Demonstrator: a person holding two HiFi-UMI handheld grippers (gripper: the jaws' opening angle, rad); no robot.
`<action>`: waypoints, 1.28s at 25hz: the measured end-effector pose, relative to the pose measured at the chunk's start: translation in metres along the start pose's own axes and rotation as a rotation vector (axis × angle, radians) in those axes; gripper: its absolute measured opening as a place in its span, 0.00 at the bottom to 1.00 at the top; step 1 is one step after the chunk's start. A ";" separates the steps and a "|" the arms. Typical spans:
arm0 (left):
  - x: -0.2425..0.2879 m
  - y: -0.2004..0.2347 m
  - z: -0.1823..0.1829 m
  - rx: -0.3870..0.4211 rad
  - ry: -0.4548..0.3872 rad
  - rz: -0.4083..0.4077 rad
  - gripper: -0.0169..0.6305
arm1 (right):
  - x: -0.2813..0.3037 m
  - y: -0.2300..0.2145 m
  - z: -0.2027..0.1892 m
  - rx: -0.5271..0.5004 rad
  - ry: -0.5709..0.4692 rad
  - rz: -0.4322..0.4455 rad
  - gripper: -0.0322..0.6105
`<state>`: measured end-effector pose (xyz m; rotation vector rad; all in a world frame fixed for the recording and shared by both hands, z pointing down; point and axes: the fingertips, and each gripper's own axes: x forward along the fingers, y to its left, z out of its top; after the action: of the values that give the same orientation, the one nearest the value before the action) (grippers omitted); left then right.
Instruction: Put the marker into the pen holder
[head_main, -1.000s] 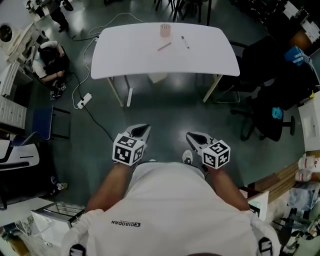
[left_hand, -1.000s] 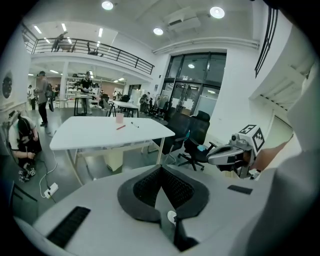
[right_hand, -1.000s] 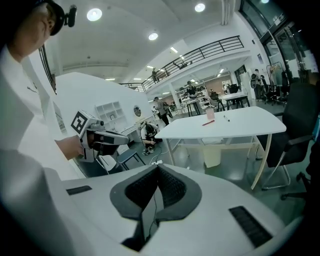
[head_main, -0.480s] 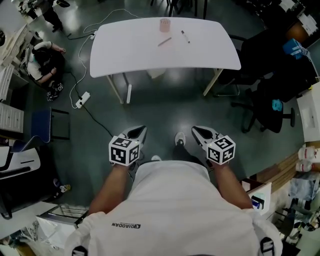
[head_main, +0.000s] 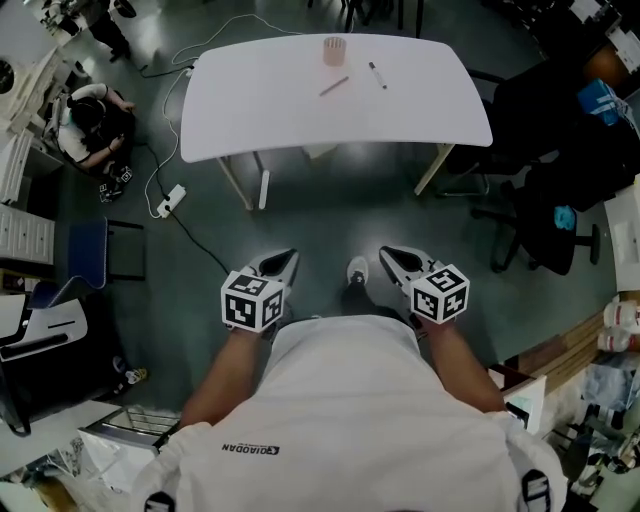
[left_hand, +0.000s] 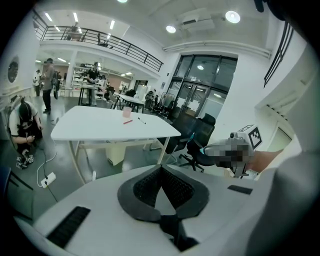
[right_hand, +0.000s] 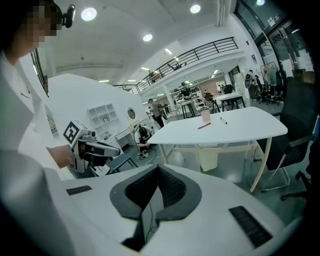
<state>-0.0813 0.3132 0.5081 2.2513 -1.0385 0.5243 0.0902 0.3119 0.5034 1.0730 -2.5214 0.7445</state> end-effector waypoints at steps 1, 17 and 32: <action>0.006 0.001 0.008 0.006 -0.002 0.001 0.07 | 0.004 -0.007 0.007 0.000 -0.007 0.004 0.08; 0.138 0.021 0.142 0.056 0.006 0.051 0.07 | 0.052 -0.160 0.095 0.007 -0.022 0.060 0.08; 0.213 0.035 0.192 0.010 0.045 0.131 0.07 | 0.088 -0.262 0.118 0.047 0.025 0.123 0.08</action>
<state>0.0417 0.0520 0.4987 2.1802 -1.1683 0.6336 0.2146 0.0408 0.5369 0.9241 -2.5794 0.8480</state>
